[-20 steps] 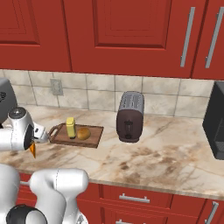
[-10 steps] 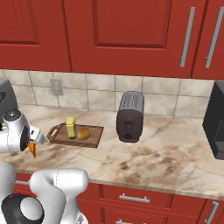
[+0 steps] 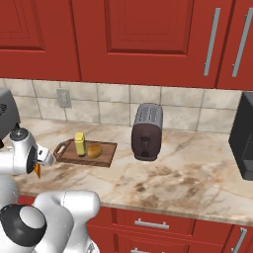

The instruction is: Retrieve the reheated potato from the microwave, then place the potato, cheese, and condiment on the cutting board.

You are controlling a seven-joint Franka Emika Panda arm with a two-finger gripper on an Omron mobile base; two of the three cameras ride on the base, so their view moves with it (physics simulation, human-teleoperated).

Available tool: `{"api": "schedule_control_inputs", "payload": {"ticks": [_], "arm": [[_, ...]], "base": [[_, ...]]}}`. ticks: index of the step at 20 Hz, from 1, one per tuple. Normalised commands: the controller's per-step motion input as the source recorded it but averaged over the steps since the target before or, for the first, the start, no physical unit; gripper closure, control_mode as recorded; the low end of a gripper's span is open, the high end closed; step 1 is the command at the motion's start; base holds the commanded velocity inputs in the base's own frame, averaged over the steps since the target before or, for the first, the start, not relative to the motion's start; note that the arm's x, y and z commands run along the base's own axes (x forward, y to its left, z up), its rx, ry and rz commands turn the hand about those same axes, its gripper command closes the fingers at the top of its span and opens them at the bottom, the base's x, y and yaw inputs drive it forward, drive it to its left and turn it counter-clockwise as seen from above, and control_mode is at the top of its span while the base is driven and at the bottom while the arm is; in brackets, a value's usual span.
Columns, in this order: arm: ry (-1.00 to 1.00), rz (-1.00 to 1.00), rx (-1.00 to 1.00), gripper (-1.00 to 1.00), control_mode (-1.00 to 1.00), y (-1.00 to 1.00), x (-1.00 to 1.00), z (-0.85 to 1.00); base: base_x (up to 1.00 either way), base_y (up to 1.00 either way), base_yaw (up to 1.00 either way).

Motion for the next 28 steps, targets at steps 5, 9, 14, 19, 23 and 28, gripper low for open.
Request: {"api": "schedule_control_inputs", "payload": {"ticks": [5,9,14,19,23,28], "arm": [[0.00,0.00,0.00,-1.00,-1.00,0.17,0.20,-0.21],[0.00,0.00,0.00,-1.00,-1.00,0.13,0.04,-0.09],[0.00,0.00,-0.02,-1.00,-1.00,0.04,0.00,-0.07],[0.00,0.00,-0.06,-1.00,-1.00,0.02,0.00,-0.08],[0.00,0.00,-0.03,1.00,-1.00,0.04,0.01,-0.07],[0.01,0.00,0.00,1.00,-1.00,0.00,0.05,-0.08]], "base": [[0.00,0.00,0.00],[0.00,0.00,0.00],[0.00,0.00,0.00],[0.00,0.00,0.00],[0.00,0.00,0.00],[0.00,0.00,0.00]]}}
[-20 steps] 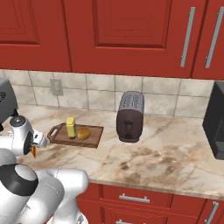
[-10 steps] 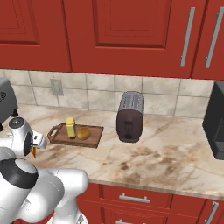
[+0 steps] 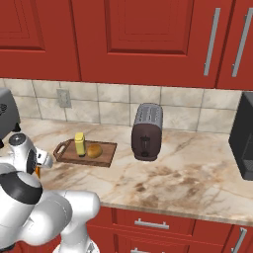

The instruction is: Retrieve the reheated potato from the microwave, then place the potato, cheese, and condiment on the cutting board.

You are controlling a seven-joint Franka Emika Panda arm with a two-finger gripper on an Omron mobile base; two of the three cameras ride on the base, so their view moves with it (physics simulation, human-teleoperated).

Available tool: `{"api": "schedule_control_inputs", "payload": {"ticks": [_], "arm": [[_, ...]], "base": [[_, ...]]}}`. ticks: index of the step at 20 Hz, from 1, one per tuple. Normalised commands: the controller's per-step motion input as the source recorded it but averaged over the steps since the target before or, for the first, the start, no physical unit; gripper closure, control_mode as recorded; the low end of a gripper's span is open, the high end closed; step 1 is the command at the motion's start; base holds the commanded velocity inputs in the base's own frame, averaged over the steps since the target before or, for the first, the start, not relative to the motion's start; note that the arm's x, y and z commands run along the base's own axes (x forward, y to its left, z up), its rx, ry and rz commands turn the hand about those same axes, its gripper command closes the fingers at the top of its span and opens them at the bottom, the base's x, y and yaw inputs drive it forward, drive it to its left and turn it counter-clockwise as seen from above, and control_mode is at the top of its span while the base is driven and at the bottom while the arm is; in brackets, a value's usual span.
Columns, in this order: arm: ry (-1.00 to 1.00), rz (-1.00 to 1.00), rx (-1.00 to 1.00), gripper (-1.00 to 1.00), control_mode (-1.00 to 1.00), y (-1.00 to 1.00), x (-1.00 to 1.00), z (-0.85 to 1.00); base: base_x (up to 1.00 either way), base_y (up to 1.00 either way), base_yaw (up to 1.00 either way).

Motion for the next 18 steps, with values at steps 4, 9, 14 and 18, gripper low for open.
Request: {"api": "schedule_control_inputs", "payload": {"ticks": [4,9,14,18], "arm": [[0.01,0.00,0.00,1.00,-1.00,0.00,0.03,-0.08],[0.01,0.00,0.00,1.00,-1.00,0.00,0.01,-0.11],[0.00,0.00,0.00,1.00,-1.00,0.00,0.01,-0.07],[0.00,0.00,0.00,1.00,-1.00,0.00,0.00,0.00]], "base": [[0.00,0.00,0.00],[0.00,0.00,0.00],[0.00,0.00,0.00],[0.00,0.00,0.00]]}}
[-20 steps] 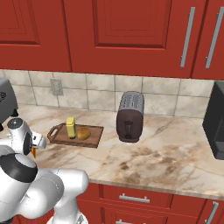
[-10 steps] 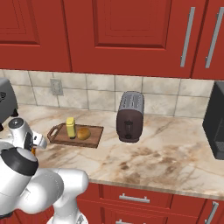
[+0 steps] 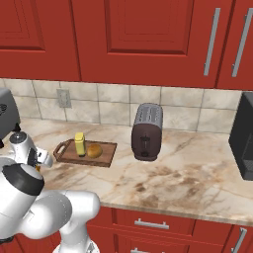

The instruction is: Retrieve the reheated potato from the microwave, then place the potato, cheese, and condiment on the cutting board.

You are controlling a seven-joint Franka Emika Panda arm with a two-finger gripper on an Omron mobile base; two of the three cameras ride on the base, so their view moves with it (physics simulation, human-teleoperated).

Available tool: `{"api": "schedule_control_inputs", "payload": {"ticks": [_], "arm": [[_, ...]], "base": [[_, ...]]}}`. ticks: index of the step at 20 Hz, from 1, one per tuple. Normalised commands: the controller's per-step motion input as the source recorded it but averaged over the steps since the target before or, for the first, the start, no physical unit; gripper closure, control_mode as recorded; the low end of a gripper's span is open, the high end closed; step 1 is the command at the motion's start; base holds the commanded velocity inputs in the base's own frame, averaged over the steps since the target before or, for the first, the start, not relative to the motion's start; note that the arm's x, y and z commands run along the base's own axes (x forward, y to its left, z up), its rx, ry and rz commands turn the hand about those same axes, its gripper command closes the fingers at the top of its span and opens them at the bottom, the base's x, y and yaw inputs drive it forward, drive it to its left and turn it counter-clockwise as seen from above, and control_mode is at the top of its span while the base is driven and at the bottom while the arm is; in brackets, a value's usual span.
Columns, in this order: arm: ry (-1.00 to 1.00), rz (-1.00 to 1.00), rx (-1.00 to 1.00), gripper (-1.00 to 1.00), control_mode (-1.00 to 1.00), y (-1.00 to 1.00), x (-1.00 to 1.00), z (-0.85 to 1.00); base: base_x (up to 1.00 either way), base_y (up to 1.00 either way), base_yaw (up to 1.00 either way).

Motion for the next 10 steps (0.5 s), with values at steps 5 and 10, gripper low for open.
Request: {"api": "schedule_control_inputs", "payload": {"ticks": [5,10], "arm": [[0.00,-0.04,0.00,1.00,-1.00,0.00,0.02,0.01],[0.00,-0.16,0.00,1.00,-1.00,0.00,0.15,0.01]], "base": [[0.00,0.00,0.00],[0.00,0.00,0.00]]}}
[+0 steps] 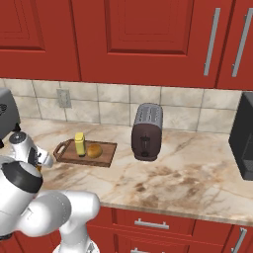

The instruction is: Retrieve the reheated potato from the microwave, then place the potato, cheese, and condiment on the cutting board.

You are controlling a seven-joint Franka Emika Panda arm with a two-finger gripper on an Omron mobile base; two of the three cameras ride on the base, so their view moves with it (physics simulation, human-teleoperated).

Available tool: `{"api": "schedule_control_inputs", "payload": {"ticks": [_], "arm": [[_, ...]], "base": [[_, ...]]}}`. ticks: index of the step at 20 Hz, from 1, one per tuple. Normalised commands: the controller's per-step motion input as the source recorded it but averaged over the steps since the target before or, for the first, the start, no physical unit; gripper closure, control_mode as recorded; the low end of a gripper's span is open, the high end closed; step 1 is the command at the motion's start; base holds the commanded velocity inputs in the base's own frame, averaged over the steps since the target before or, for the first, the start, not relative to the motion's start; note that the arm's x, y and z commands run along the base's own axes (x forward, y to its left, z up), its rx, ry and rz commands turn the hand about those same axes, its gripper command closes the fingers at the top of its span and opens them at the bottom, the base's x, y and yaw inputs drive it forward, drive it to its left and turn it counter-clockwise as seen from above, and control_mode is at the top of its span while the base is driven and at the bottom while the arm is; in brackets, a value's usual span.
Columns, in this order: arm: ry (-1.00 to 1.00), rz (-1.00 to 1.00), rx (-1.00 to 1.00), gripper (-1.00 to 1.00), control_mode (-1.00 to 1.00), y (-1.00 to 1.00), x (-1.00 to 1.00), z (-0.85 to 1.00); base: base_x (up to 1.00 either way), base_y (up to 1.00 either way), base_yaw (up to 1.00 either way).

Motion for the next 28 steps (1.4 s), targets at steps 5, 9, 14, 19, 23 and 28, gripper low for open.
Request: {"api": "schedule_control_inputs", "payload": {"ticks": [5,9,14,19,23,28], "arm": [[-0.04,-0.24,0.00,1.00,-1.00,0.01,0.17,0.02],[0.00,-0.20,0.00,1.00,-1.00,0.02,0.12,0.06],[0.00,-0.18,0.01,1.00,-1.00,0.02,0.09,0.16],[0.00,-0.13,0.03,1.00,-1.00,0.00,0.10,0.18],[0.00,-0.08,0.05,1.00,-1.00,-0.01,0.10,0.02],[0.00,-0.08,0.04,1.00,-1.00,-0.04,0.21,0.00]], "base": [[0.00,0.00,0.00],[0.00,0.00,0.00],[0.00,0.00,0.00],[0.00,0.00,0.00],[0.00,0.00,0.00],[0.00,0.00,0.00]]}}
